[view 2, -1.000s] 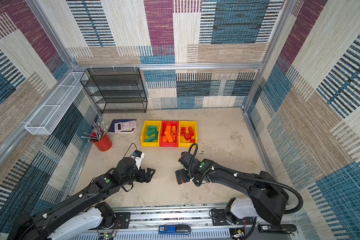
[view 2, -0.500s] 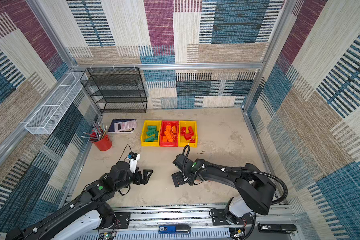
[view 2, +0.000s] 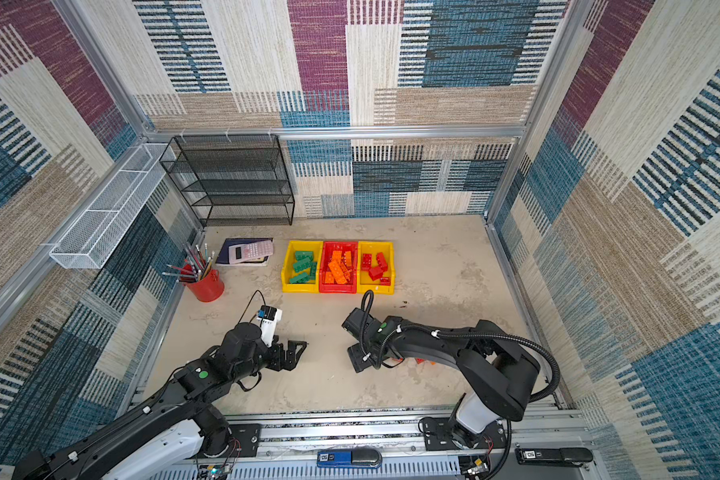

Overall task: Sort the legos into containers by color
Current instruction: 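Grasp the orange 2x3 brick with the right gripper while the left gripper withdraws, then carry the orange brick with the right gripper into the red bin and release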

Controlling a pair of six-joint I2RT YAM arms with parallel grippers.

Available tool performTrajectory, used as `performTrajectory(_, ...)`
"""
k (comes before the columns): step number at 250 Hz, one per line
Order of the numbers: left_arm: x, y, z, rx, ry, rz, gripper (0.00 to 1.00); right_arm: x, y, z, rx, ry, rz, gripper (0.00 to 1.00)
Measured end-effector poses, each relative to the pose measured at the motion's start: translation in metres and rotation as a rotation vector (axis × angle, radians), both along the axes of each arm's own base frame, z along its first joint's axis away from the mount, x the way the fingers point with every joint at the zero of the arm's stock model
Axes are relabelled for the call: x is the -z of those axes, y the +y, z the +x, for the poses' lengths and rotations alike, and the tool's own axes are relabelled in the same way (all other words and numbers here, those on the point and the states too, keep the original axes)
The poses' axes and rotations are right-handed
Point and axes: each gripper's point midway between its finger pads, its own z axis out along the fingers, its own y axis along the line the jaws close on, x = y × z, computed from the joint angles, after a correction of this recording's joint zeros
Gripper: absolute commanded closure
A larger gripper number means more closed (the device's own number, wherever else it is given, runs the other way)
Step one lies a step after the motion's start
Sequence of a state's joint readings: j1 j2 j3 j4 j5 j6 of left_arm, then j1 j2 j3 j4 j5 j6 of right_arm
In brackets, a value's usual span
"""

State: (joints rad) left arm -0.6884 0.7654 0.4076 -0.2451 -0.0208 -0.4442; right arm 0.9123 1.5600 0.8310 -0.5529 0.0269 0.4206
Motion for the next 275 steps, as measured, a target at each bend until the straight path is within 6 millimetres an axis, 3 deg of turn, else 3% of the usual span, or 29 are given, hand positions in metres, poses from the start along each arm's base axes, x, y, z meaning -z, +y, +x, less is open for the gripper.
performTrajectory(110,0.008,0.002,-0.001,-0.003,0.017,0.017,0.01,-0.002,-0.003,0.007,0.062,-0.015,-0.033,0.43)
performTrajectory(156,0.008,0.004,-0.001,-0.009,0.01,0.017,0.01,-0.021,0.001,0.024,0.112,-0.066,-0.035,0.44)
performTrajectory(200,0.012,0.006,-0.001,-0.023,0.007,0.022,0.01,-0.057,0.022,0.066,0.166,-0.149,0.019,0.44)
performTrajectory(275,0.005,0.003,0.003,-0.022,-0.011,0.007,0.01,-0.115,0.062,0.174,0.202,-0.311,0.105,0.44)
